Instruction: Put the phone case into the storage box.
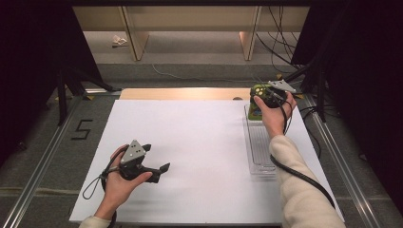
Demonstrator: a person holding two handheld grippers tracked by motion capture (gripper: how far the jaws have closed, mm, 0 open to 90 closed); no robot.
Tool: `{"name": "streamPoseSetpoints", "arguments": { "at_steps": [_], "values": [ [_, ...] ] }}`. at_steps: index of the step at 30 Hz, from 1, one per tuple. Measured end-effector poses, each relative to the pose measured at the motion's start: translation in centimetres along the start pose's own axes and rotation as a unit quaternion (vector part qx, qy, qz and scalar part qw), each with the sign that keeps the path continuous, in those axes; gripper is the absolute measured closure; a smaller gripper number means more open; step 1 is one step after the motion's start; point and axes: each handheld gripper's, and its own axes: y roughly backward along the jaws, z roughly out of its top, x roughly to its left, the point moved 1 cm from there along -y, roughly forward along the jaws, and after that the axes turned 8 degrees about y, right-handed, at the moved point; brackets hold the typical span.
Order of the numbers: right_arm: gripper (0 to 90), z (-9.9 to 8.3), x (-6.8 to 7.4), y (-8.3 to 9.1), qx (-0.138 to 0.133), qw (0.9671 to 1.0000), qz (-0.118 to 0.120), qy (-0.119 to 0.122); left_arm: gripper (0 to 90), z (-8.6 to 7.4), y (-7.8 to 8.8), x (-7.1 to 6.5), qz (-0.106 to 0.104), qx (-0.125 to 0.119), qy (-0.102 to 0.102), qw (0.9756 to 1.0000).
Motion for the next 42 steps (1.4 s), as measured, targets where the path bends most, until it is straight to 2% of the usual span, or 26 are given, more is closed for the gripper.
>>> {"name": "streamPoseSetpoints", "arguments": {
  "at_steps": [42],
  "values": [
    [16.5,-0.5,0.2,-1.1,0.012,0.9999,-0.003,0.009,1.9,-0.1,-0.1,0.0,-0.001,0.001,0.001,1.0000]
  ]
}}
